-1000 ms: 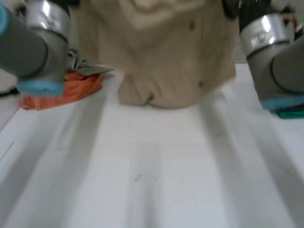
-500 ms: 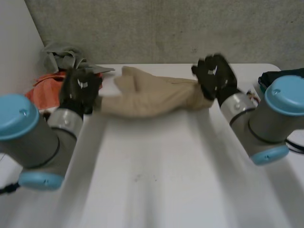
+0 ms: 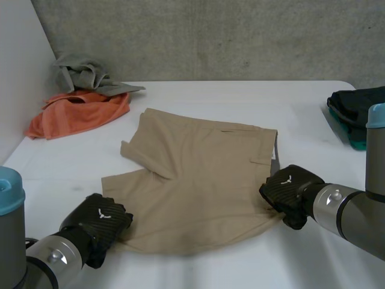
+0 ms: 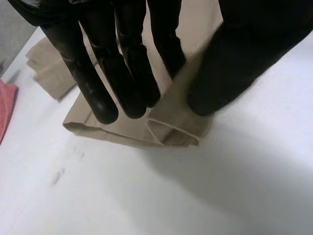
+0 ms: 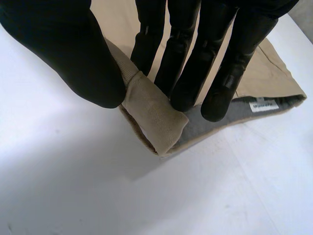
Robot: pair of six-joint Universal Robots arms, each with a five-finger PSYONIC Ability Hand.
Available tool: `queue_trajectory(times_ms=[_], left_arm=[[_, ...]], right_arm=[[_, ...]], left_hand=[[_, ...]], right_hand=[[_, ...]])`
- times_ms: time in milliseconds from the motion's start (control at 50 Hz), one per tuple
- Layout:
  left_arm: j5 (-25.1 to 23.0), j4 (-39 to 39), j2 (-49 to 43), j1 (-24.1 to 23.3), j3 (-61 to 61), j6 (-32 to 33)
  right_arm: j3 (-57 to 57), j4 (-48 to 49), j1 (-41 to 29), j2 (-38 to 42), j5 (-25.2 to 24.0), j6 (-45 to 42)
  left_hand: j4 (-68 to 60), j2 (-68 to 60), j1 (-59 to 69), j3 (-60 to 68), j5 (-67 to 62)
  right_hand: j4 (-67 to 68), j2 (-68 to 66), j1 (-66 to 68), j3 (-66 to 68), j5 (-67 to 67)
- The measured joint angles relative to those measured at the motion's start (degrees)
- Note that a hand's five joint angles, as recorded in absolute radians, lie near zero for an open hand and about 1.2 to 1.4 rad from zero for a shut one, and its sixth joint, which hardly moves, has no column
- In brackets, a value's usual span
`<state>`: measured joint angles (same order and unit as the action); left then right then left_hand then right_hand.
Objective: Fold the laundry.
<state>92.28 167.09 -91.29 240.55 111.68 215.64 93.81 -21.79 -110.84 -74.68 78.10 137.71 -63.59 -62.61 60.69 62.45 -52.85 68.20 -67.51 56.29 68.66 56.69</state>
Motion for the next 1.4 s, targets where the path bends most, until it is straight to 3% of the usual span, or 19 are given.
queue_trajectory(times_ms=[20, 40, 60, 320, 480, 640, 780, 840, 900, 940, 980, 1140, 1400], left_arm=[[0.0, 0.18, -0.17, -0.14, -0.31, 0.01], [-0.01, 0.46, -0.35, -0.23, -0.67, 0.02], [0.0, 1.67, -0.72, -0.28, -1.76, 0.05], [-2.07, 21.4, -5.4, 4.63, -11.81, -0.07], [-7.66, 22.99, -17.31, 8.13, -18.5, -0.02], [-9.65, 23.75, -32.42, 10.01, -28.03, 0.06], [-9.55, 26.53, -40.03, 11.21, -33.87, 0.01], [-9.56, 29.05, -41.93, 11.47, -35.24, -0.01], [-9.54, 30.92, -42.85, 11.56, -35.81, 0.04], [-9.42, 32.07, -43.29, 11.56, -35.97, 0.11], [-9.23, 32.6, -43.35, 11.56, -35.95, 0.15], [-7.64, 32.46, -42.27, 11.05, -34.91, 0.77], [1.73, 31.91, -39.47, 9.85, -31.93, 7.64]], right_arm=[[0.27, 0.48, 0.12, 0.05, 0.06, -0.16], [0.51, 0.99, 0.21, 0.11, 0.1, -0.26], [1.16, 2.43, 0.39, 0.36, 0.1, -0.38], [4.73, 9.42, 0.36, 1.35, -0.13, 0.1], [5.71, 12.41, 0.39, 1.65, -0.2, 0.7], [6.37, 13.62, 0.52, 2.17, -0.26, 0.89], [6.91, 13.59, 0.77, 2.52, -0.32, 0.91], [7.45, 13.62, 0.85, 2.5, -0.32, 0.9], [7.79, 13.67, 0.9, 2.48, -0.32, 0.9], [8.04, 13.7, 0.93, 2.47, -0.32, 0.9], [8.14, 13.77, 0.94, 2.45, -0.32, 0.9], [8.21, 14.67, 0.86, 2.44, -0.24, 0.9], [8.2, 15.51, 0.45, 2.46, -0.05, 0.92]], left_hand=[[11.18, 10.25, -12.25, -10.07, 10.99], [11.18, 10.25, -12.25, -10.07, 10.99], [34.89, 34.16, -35.59, -33.28, 34.37], [40.23, 38.82, -37.04, -38.42, 39.48], [40.06, 38.69, -36.92, -38.29, 39.1], [33.53, 32.88, -30.65, -32.62, 32.69], [28.43, 27.43, -25.28, -27.27, 27.73], [16.24, 14.78, -11.66, -14.7, 15.78], [9.93, 9.02, -5.81, -8.94, 9.48], [-1.37, -2.47, 3.9, 2.42, -1.49], [-4.2, -5.03, 4.11, 4.9, -3.28], [-5.03, -5.65, 4.11, 5.57, -3.31], [-5.04, -5.65, 4.11, 5.57, -3.31]], right_hand=[[0.0, 0.0, 0.0, 0.0, 0.0], [0.0, 0.0, 0.0, 0.0, 0.0], [0.0, 0.0, 0.0, 0.0, 0.0], [0.0, 0.0, 0.0, 0.0, 0.0], [0.0, 0.0, 0.0, 0.0, 0.0], [0.0, 0.0, 0.0, 0.0, 0.0], [0.0, 0.0, 0.0, 0.0, 0.0], [0.0, 0.0, 0.0, 0.0, 0.0], [0.0, 0.0, 0.0, 0.0, 0.0], [0.0, 0.0, 0.0, 0.0, 0.0], [0.0, 0.0, 0.0, 0.0, 0.0], [0.0, 0.0, 0.0, 0.0, 0.0], [0.0, 0.0, 0.0, 0.0, 0.0]])
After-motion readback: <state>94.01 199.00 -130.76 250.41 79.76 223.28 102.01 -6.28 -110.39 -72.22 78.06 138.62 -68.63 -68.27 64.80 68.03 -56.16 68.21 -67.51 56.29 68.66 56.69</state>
